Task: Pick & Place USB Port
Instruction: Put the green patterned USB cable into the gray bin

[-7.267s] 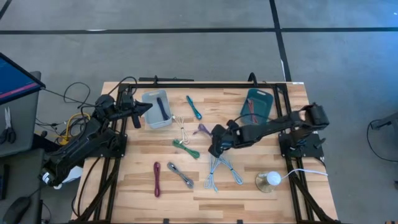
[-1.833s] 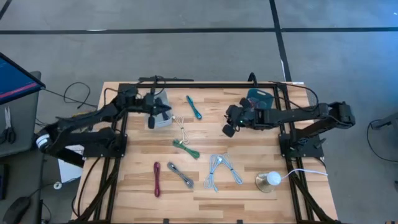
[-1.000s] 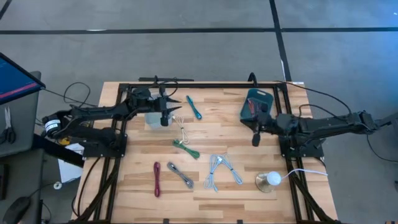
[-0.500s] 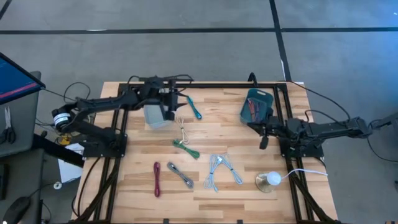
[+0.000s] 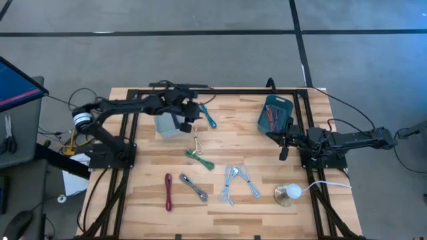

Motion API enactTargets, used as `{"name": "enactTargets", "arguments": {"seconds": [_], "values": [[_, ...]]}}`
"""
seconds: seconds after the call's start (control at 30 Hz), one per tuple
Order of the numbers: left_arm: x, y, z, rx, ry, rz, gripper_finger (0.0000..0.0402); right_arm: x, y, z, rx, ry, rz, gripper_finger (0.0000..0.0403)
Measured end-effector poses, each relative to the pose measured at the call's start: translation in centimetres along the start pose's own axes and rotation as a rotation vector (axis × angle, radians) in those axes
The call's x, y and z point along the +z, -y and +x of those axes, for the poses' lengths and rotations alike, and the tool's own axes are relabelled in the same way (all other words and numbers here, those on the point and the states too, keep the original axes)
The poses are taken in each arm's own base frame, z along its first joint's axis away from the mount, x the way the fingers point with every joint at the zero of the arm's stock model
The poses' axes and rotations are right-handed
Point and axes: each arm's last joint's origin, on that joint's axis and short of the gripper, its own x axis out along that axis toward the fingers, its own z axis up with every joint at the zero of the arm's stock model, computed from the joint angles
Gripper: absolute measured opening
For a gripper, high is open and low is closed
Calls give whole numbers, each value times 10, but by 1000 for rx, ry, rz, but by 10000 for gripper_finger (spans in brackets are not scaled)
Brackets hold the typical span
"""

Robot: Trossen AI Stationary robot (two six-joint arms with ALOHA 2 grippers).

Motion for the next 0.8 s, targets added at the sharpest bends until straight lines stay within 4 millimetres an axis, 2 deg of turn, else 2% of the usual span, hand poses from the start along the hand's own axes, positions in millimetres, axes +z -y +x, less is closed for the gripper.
{"name": "enactTargets", "arguments": {"seconds": [0.2, 0.33, 0.53, 0.8], "values": [[20, -10, 23, 16, -25, 70, 129, 0, 0, 0, 0, 0, -4, 1], [33, -18, 33, -52, -66, 72, 129, 0, 0, 0, 0, 0, -4, 1], [34, -25, 44, -107, -207, 128, 127, 0, 0, 0, 0, 0, -19, 1], [33, -21, 51, -151, -198, 93, 109, 0, 0, 0, 0, 0, -20, 1]]}}
